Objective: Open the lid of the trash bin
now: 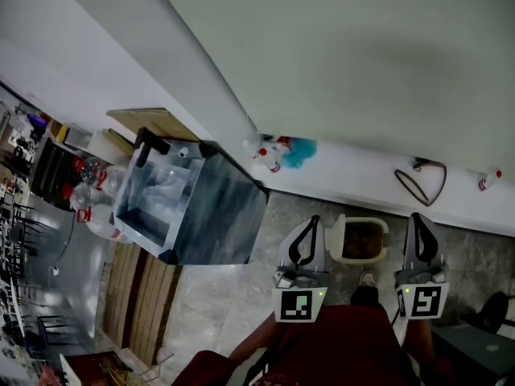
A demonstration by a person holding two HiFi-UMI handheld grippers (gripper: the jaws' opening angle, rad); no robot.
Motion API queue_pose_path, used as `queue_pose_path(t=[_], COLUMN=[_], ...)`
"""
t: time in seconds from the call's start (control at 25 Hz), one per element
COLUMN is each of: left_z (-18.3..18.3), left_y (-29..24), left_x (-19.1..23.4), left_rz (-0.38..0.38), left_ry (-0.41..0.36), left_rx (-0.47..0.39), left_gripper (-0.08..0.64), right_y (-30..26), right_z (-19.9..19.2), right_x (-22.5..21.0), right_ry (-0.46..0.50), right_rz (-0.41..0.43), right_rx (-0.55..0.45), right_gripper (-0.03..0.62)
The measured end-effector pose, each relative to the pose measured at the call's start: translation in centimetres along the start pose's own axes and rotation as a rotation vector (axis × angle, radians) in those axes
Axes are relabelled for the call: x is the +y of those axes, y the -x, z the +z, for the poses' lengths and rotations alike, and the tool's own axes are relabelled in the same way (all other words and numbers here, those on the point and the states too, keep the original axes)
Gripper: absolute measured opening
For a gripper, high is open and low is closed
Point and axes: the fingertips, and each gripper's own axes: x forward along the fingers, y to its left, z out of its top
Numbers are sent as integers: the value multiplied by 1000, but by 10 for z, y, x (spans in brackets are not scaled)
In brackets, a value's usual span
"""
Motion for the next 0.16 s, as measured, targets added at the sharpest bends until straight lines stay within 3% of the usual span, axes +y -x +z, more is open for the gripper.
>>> queue_pose_path(t=[0.16], left_z=[1], left_y=[-3], left_x=[-3], left_rz=[-9], left_ry=[-10], left_rx=[-7], left_gripper=[5], right_y=[0], right_z=[-1], right_x=[-3], right_ry=[-1], right_rz=[-3], right_rx=[5], right_gripper=[0])
